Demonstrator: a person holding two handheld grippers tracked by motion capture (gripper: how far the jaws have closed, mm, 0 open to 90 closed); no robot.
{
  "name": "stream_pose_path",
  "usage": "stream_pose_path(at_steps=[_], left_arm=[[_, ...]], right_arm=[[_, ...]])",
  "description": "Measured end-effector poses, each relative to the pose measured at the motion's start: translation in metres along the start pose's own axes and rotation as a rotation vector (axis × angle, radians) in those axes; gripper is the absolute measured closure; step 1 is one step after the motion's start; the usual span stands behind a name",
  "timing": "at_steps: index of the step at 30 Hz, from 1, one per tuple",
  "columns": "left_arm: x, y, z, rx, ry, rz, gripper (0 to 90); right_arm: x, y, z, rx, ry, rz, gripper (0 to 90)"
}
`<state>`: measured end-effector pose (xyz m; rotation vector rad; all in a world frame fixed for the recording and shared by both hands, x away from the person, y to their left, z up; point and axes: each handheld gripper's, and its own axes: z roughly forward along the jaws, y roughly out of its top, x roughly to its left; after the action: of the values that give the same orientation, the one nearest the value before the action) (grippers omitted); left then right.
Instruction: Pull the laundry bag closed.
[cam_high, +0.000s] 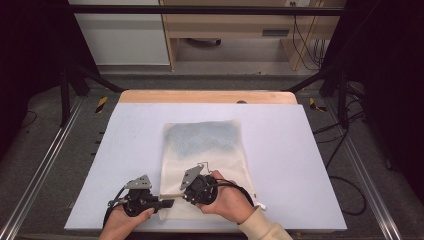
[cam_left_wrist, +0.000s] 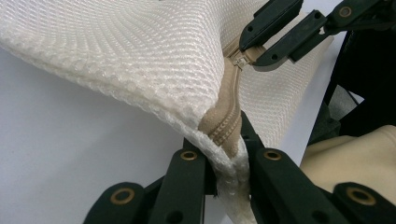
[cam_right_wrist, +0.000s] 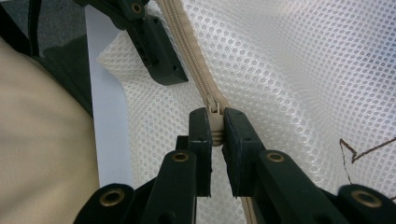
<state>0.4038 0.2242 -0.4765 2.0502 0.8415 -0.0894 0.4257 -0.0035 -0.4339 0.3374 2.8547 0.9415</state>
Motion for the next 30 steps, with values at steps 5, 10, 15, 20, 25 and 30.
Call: stream_pose_path(at_steps=[5,10,15,20,25,30], left_arm=[[-0.001,0.0,0.0,0.003,-0.001,-0.001,84.7],[0.0,0.0,0.0,0.002,0.001,-0.003,85.0],[0.0,0.0,0.0,-0.001,0.001,-0.004,85.0],[0.0,0.0,0.0,-0.004,-0.001,-0.006,85.0],[0.0,-0.001,0.0,-0.006,0.002,-0.006,84.9],[0.001,0.0,-0.002,-0.013,0.003,-0.009,84.8]], right_arm=[[0.001,-0.001,0.0,0.002,0.001,0.005,82.2],[0.0,-0.002,-0.001,0.002,0.001,0.01,82.2],[0.0,-0.005,-0.003,0.007,-0.004,0.019,82.2],[-0.001,-0.008,-0.005,0.006,-0.007,0.025,82.2],[-0.001,-0.012,-0.008,0.012,-0.018,0.027,82.2],[-0.003,-0.015,-0.011,-0.001,-0.026,0.04,82.2]])
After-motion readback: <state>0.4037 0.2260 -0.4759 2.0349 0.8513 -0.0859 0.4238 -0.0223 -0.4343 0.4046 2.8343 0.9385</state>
